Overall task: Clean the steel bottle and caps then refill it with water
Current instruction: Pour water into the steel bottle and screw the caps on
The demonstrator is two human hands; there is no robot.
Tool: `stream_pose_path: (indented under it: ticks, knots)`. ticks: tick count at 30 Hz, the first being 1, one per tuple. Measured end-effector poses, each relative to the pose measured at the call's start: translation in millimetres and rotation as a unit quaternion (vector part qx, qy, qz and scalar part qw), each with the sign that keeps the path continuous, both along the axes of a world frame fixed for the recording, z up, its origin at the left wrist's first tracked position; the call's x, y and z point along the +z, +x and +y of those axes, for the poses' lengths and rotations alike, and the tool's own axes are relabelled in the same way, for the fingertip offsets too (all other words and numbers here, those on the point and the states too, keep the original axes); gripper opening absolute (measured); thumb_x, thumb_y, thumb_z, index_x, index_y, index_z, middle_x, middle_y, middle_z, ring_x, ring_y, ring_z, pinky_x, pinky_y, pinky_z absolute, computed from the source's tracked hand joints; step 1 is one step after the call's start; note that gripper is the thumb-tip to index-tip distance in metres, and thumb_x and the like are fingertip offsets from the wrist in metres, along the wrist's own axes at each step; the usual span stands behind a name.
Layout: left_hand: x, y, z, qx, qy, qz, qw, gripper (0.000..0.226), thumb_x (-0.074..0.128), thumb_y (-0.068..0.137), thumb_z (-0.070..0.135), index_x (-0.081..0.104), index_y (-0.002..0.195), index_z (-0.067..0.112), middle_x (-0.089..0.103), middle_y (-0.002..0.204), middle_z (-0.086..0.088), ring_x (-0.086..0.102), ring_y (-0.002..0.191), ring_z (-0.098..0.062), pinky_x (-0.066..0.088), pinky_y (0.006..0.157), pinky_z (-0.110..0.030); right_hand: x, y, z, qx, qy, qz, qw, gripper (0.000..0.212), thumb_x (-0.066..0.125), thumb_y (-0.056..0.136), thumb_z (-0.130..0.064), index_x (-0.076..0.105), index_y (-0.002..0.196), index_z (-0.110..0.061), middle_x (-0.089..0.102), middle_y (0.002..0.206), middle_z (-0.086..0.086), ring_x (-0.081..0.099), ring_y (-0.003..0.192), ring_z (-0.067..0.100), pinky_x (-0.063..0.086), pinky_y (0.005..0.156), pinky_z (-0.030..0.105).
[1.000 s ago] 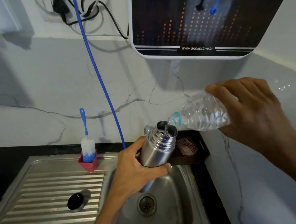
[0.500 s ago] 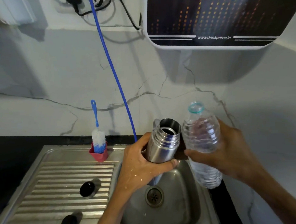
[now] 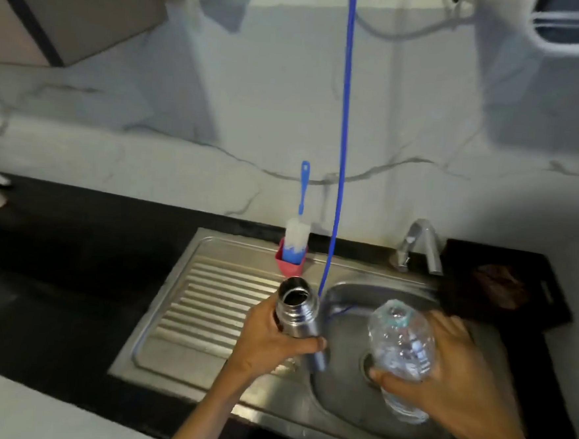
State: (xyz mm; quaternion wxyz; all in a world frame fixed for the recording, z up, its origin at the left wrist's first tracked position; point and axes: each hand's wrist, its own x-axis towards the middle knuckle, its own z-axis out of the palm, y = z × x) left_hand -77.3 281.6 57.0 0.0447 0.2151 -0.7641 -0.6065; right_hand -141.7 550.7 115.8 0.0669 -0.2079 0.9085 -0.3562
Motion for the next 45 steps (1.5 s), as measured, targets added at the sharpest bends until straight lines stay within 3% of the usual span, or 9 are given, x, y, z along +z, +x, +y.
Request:
stream_pose_path:
  ticks: [4, 8, 12, 16, 23, 28, 33, 40, 45]
  knots:
    - [-12.8, 27.7, -80.9, 0.048, 0.006, -0.029, 0.998, 0.059, 0.101, 0.057, 0.003, 0.07, 0.104, 0.021, 0.08, 0.096, 0.007, 0.076, 0.09, -0.012, 0.06, 0.08, -0.031, -30.9, 13.7, -63.4, 0.071, -0.003, -0.079, 0.994, 0.078, 0.094, 0.039, -0.064, 0.062, 0.109, -0.05, 0.065, 0.107, -0.024, 0.063, 0.099, -0.006, 0.052, 0.088, 0.027]
    - [-24.6, 52.1, -166.1, 0.106, -0.005, -0.057, 0.993, 0.061, 0.102, 0.056, 0.011, 0.074, 0.11, 0.016, 0.081, 0.102, 0.001, 0.077, 0.095, -0.016, 0.058, 0.085, -0.035, -32.6, 23.9, -152.8, 0.118, -0.027, -0.154, 0.981, 0.056, 0.098, 0.054, -0.04, 0.069, 0.101, -0.045, 0.073, 0.1, -0.01, 0.064, 0.085, -0.014, 0.047, 0.077, 0.003]
    - [-23.0, 65.1, -238.0, 0.133, -0.01, -0.05, 0.99, 0.064, 0.101, 0.057, 0.009, 0.071, 0.112, 0.024, 0.079, 0.104, 0.009, 0.076, 0.096, -0.01, 0.057, 0.087, -0.032, -42.1, -5.9, -246.1, 0.091, -0.09, -0.21, 0.969, 0.057, 0.101, 0.058, -0.024, 0.072, 0.107, -0.024, 0.077, 0.102, -0.003, 0.075, 0.095, 0.013, 0.062, 0.086, 0.039]
    - [-22.7, 70.9, -295.5, 0.142, 0.001, -0.049, 0.989, 0.061, 0.097, 0.061, 0.002, 0.071, 0.112, 0.023, 0.079, 0.103, 0.008, 0.075, 0.096, -0.009, 0.058, 0.087, -0.031, -68.9, -53.1, -348.1, 0.019, -0.091, -0.126, 0.988, 0.066, 0.1, 0.055, -0.039, 0.067, 0.111, -0.029, 0.074, 0.102, -0.015, 0.07, 0.093, 0.001, 0.055, 0.079, 0.014]
    - [-39.2, 64.6, -368.3, 0.128, 0.001, -0.057, 0.99, 0.077, 0.1, 0.045, 0.038, 0.068, 0.114, 0.031, 0.076, 0.107, 0.016, 0.074, 0.1, -0.007, 0.057, 0.086, -0.032, -130.9, -124.8, -469.3, -0.063, -0.023, -0.049, 0.997, 0.085, 0.093, 0.056, -0.053, 0.055, 0.127, -0.025, 0.064, 0.121, -0.005, 0.061, 0.111, 0.018, 0.055, 0.093, 0.042]
    - [-52.1, 48.6, -388.6, 0.117, -0.01, -0.062, 0.991, 0.065, 0.099, 0.057, 0.01, 0.068, 0.11, 0.032, 0.075, 0.104, 0.02, 0.073, 0.096, -0.003, 0.058, 0.086, -0.033, -150.1, -143.4, -496.3, -0.08, -0.006, -0.03, 0.996, 0.087, 0.091, 0.057, -0.055, 0.051, 0.128, -0.026, 0.06, 0.124, -0.005, 0.058, 0.114, 0.018, 0.056, 0.091, 0.043]
    - [-62.7, 34.2, -395.8, 0.075, -0.026, -0.067, 0.995, 0.057, 0.099, 0.059, 0.012, 0.07, 0.107, 0.025, 0.076, 0.1, 0.019, 0.073, 0.095, -0.002, 0.056, 0.074, -0.016, -160.8, -133.4, -500.7, -0.016, 0.015, -0.052, 0.998, 0.093, 0.093, 0.064, -0.045, 0.043, 0.14, -0.024, 0.048, 0.137, -0.001, 0.044, 0.127, 0.019, 0.045, 0.1, 0.034]
    - [-72.0, 27.6, -390.1, 0.044, 0.0, -0.079, 0.996, 0.059, 0.101, 0.058, 0.012, 0.071, 0.108, 0.024, 0.078, 0.099, 0.004, 0.074, 0.096, -0.006, 0.055, 0.081, -0.021, -168.0, -123.0, -480.3, -0.066, 0.0, -0.021, 0.998, 0.085, 0.089, 0.066, -0.051, 0.047, 0.133, -0.021, 0.057, 0.127, 0.0, 0.054, 0.113, 0.017, 0.047, 0.09, 0.029]
    - [-73.3, 30.6, -390.4, 0.044, 0.008, -0.085, 0.995, 0.063, 0.1, 0.058, 0.008, 0.069, 0.107, 0.031, 0.075, 0.099, 0.019, 0.072, 0.095, -0.001, 0.054, 0.079, -0.021, -164.8, -125.5, -477.5, -0.059, 0.007, -0.041, 0.997, 0.089, 0.092, 0.065, -0.046, 0.047, 0.135, -0.015, 0.061, 0.128, 0.002, 0.055, 0.113, 0.015, 0.041, 0.091, 0.026]
